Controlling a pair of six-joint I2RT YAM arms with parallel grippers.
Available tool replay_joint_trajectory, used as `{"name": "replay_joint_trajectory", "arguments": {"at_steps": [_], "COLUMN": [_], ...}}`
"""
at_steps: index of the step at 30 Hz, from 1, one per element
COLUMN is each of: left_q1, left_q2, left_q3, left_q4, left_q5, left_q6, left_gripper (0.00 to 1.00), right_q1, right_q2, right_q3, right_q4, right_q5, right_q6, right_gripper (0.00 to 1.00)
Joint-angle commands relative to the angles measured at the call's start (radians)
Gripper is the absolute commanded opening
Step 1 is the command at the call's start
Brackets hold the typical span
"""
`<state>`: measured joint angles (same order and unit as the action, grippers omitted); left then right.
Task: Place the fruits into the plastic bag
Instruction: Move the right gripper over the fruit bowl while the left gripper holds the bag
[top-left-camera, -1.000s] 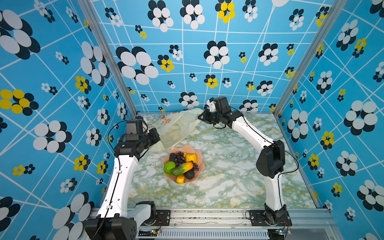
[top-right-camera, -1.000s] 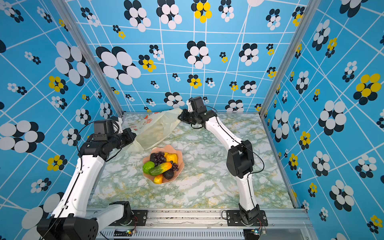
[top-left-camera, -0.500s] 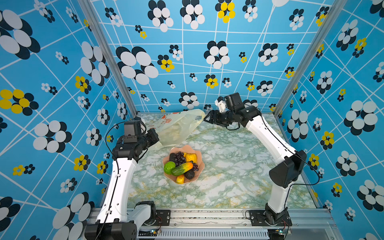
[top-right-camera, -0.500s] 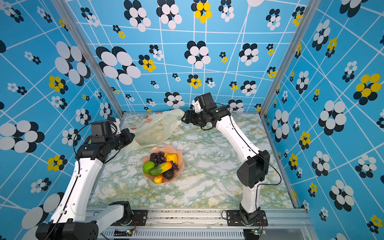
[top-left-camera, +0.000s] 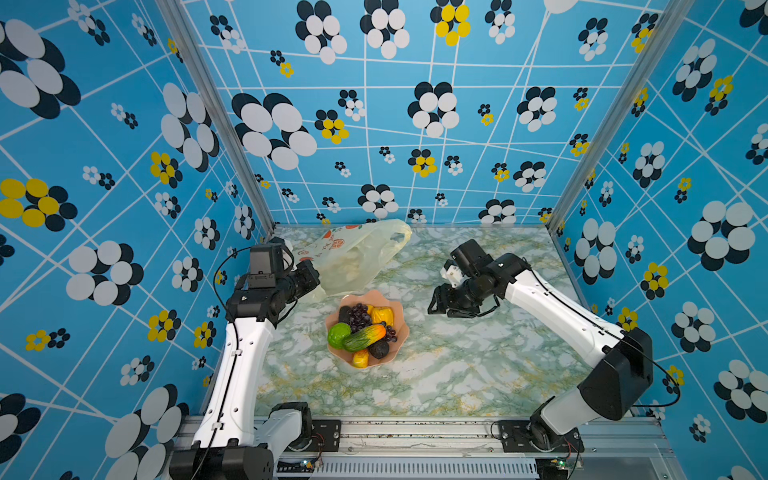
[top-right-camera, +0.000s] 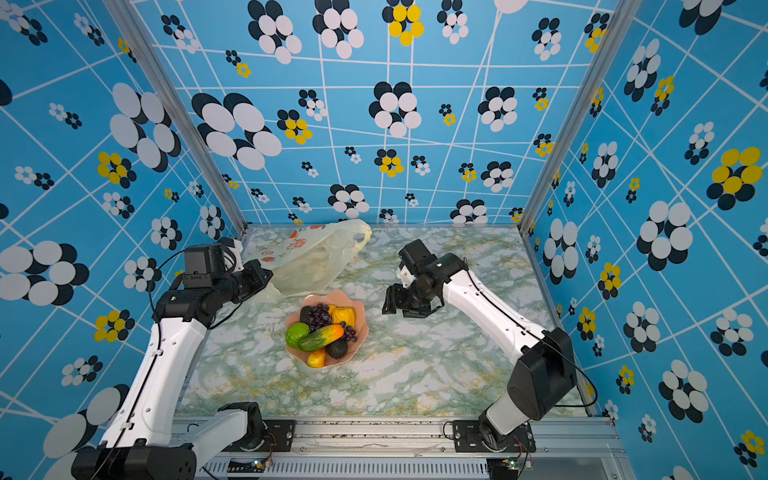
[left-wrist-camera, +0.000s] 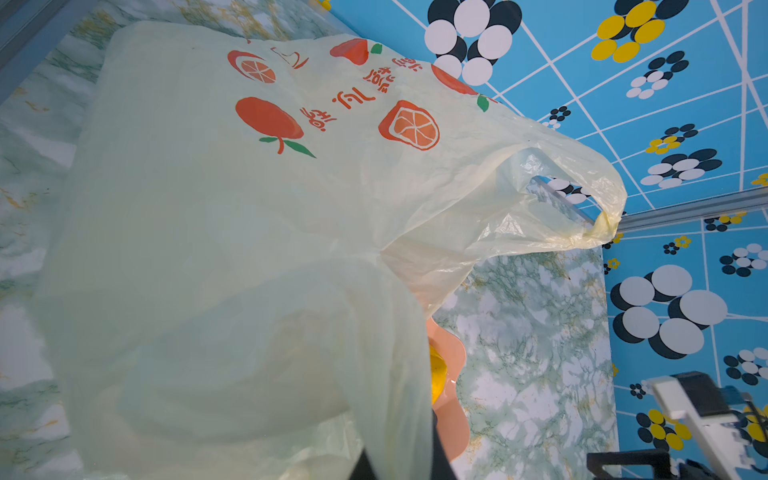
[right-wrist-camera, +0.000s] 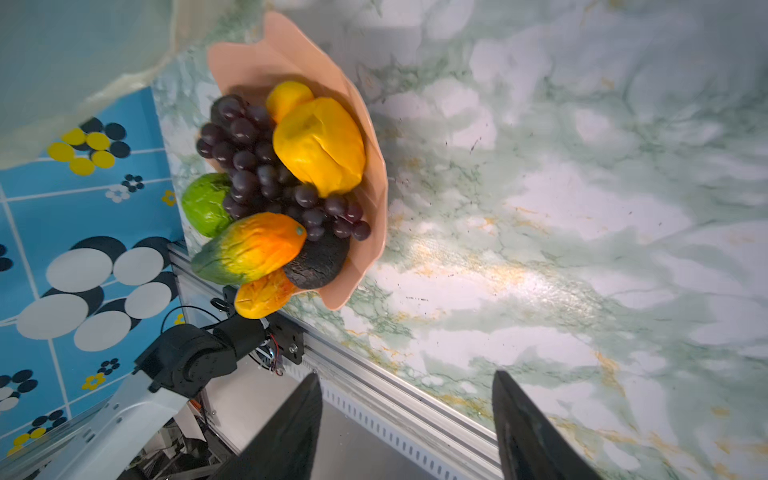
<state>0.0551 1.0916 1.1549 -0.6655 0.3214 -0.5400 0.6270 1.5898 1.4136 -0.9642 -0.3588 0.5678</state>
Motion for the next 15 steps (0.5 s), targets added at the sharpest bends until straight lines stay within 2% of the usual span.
{"name": "replay_joint_trajectory", "arguments": {"at_steps": [1,15], "left_q1": [-0.011,-0.012], "left_q2": [-0.014,-0.033], "left_q3": [-0.013,-0.037], "left_q4": [-0.001,-0.005], "left_q5": [0.01,0.005], "left_q6": [-0.01,-0.007], "left_gripper": [0.0,0.0], "right_q1": [0.033,0.092], "right_q2": [0.043,0.249], "right_q3": [-0.011,0.021], "right_q4": [0.083,0.173], "right_q5": [-0.039,-0.074], "right_q6": [0.045,0.064], "right_gripper": [0.65,0.55]}}
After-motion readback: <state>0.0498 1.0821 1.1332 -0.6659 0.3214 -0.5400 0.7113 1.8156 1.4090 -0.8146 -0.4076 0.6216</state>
